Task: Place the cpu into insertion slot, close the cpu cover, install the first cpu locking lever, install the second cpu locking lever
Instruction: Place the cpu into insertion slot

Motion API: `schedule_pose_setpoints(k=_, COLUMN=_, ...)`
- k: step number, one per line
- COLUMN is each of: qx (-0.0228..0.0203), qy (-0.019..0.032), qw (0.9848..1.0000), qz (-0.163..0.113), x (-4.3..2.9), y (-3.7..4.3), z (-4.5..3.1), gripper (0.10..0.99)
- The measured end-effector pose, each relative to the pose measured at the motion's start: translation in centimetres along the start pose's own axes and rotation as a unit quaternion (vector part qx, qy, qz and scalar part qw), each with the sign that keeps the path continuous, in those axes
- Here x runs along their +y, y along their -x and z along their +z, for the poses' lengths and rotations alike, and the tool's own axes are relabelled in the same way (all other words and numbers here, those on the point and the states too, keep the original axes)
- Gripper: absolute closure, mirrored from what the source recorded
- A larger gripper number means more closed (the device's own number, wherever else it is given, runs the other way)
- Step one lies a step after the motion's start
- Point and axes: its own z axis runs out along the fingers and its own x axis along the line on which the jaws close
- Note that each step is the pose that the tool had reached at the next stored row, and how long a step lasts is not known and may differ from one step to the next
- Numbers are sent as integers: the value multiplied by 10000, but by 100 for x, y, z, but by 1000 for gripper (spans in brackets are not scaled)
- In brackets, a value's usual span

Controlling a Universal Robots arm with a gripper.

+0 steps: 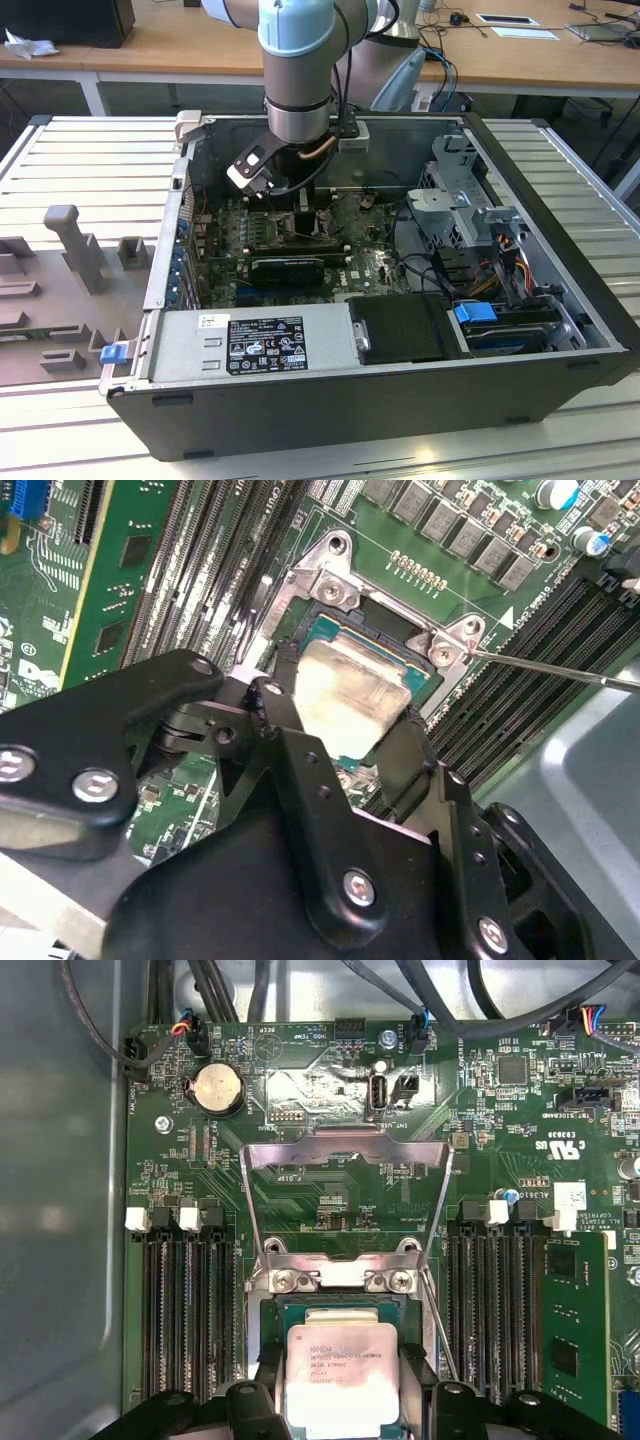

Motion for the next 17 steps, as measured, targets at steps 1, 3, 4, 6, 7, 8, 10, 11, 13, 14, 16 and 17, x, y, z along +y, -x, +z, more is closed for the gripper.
schedule_pose_setpoints(k=1, qx=-1, qy=0, qw=10000, qz=0, x=0, y=0, z=0, gripper=475)
schedule_pose_setpoints(k=3, qx=-3, qy=0, qw=10000, qz=0, x=0, y=0, z=0, gripper=408)
schedule_pose_setpoints(k=4, qx=-4, qy=0, qw=10000, qz=0, x=0, y=0, z=0, gripper=408)
schedule_pose_setpoints(k=6, qx=-4, qy=0, qw=10000, qz=1, x=-1, y=2, z=4, gripper=408)
schedule_pose_setpoints(k=7, qx=-4, qy=0, qw=10000, qz=1, x=-1, y=3, z=6, gripper=408)
schedule_pose_setpoints(k=8, qx=-5, qy=0, qw=10000, qz=0, x=-1, y=3, z=6, gripper=408)
schedule_pose_setpoints(k=10, qx=-4, qy=0, qw=10000, qz=0, x=-1, y=3, z=7, gripper=498)
schedule_pose_setpoints(k=11, qx=-4, qy=0, qw=10000, qz=0, x=-1, y=3, z=7, gripper=498)
schedule_pose_setpoints(k=13, qx=-4, qy=0, qw=10000, qz=1, x=-1, y=3, z=7, gripper=498)
schedule_pose_setpoints(k=14, qx=-5, qy=0, qw=10000, qz=1, x=-1, y=3, z=7, gripper=498)
schedule_pose_setpoints(k=16, qx=-4, qy=0, qw=10000, qz=2, x=0, y=3, z=7, gripper=482)
schedule_pose_setpoints(k=17, qx=-4, qy=0, qw=10000, qz=2, x=0, y=3, z=7, gripper=482)
